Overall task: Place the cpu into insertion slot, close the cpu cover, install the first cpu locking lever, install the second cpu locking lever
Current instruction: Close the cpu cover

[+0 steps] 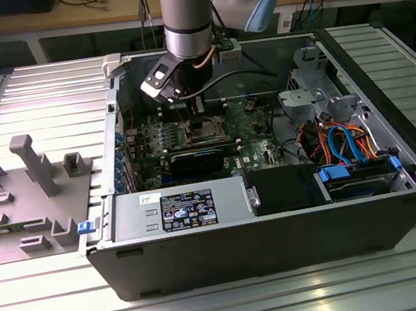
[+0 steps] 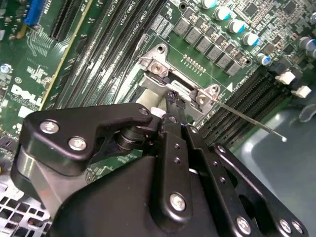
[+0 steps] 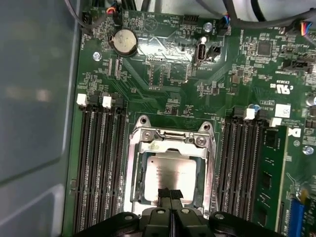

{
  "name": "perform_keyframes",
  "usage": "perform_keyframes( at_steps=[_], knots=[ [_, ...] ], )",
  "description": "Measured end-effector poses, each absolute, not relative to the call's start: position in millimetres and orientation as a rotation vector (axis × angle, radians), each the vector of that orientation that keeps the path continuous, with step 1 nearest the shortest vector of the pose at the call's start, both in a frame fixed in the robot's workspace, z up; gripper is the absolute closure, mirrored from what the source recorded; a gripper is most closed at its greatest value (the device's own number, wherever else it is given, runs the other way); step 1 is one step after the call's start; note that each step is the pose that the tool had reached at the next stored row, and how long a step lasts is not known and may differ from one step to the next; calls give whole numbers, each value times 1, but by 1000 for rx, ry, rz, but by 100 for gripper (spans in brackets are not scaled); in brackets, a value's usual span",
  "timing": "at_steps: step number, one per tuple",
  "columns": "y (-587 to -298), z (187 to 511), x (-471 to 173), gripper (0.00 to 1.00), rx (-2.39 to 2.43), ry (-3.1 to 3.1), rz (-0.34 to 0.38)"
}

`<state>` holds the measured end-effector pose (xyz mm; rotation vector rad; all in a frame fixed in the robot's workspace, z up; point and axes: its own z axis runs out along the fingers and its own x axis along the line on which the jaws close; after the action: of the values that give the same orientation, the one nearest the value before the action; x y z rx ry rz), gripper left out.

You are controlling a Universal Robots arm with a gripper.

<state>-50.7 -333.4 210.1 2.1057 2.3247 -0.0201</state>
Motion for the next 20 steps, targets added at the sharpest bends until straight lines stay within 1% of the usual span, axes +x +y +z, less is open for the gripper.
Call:
perform_keyframes(
  at_steps=[2,6,9,16,20],
  knots=[
    [-334,203,-51,89,2105,2324,-23],
    [-334,203,-44,89,2106,2325,-21],
    [-333,211,-36,89,2108,2327,-23],
    [-334,248,-36,89,2108,2327,-25],
    [-334,253,-36,89,2108,2327,-24]
  ],
)
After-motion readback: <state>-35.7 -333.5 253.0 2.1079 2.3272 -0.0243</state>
